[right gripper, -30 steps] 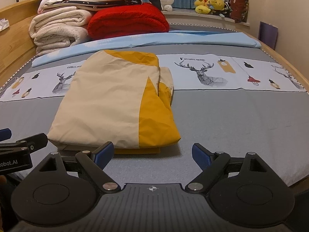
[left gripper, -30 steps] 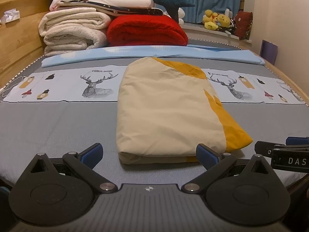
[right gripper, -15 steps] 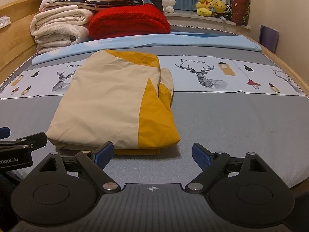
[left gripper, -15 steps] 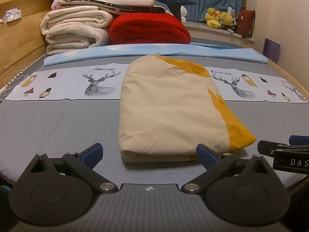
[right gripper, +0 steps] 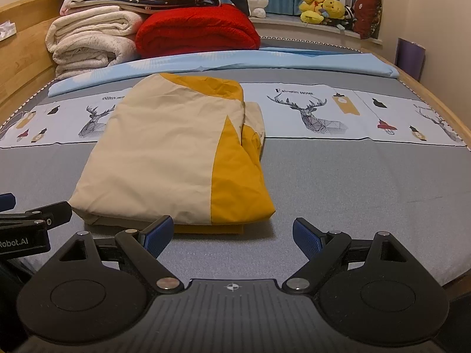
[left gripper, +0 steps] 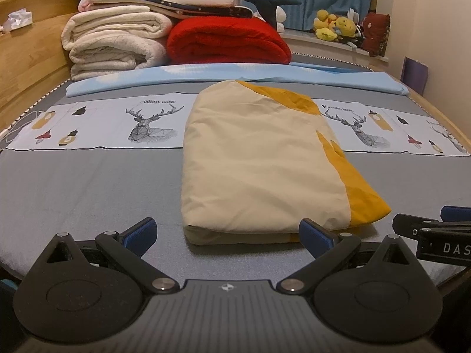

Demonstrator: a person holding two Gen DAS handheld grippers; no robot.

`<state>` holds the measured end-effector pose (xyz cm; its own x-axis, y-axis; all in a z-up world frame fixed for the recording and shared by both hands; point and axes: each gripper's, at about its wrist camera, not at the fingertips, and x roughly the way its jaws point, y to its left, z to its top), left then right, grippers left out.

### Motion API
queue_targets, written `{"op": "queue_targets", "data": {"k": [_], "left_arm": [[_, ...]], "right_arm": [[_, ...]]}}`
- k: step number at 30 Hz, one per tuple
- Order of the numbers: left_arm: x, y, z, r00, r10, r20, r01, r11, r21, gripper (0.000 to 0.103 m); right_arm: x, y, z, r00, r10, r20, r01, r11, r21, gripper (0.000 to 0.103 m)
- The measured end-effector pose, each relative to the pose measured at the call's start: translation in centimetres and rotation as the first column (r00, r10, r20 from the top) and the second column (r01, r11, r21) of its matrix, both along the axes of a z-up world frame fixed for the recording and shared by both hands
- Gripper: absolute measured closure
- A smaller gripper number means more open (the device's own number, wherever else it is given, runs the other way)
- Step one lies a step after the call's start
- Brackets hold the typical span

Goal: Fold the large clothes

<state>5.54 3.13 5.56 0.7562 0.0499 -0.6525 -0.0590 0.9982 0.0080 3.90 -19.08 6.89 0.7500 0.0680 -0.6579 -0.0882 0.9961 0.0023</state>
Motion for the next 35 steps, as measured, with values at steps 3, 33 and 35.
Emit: {"op": "queue_targets", "data": {"k": [3, 33, 35], "left_arm": [[-0.02, -0.04, -0.01, 1.0, -0.003, 0.001, 0.003, 1.0, 0.0, 0.001], [-0.22, -0.48, 0.04, 1.0, -0.02, 0.008, 0.02, 1.0, 0.001, 0.001], [-0.18, -0.45, 0.04, 1.0, -0.017, 0.003, 0.017, 1.0, -0.003, 0.001]], "right_arm": [[-0.05, -0.09, -0.14, 1.0, 0.004, -0.001, -0.004, 1.0, -0.002, 0.014], [-0.23, -0.03, -0.29, 1.0, 0.02, -0.008, -0.02, 1.0, -0.008, 0.014], [-0.27, -0.02, -0.32, 1.0, 0.021, -0.009, -0.021, 1.0, -0.008, 0.014]]}}
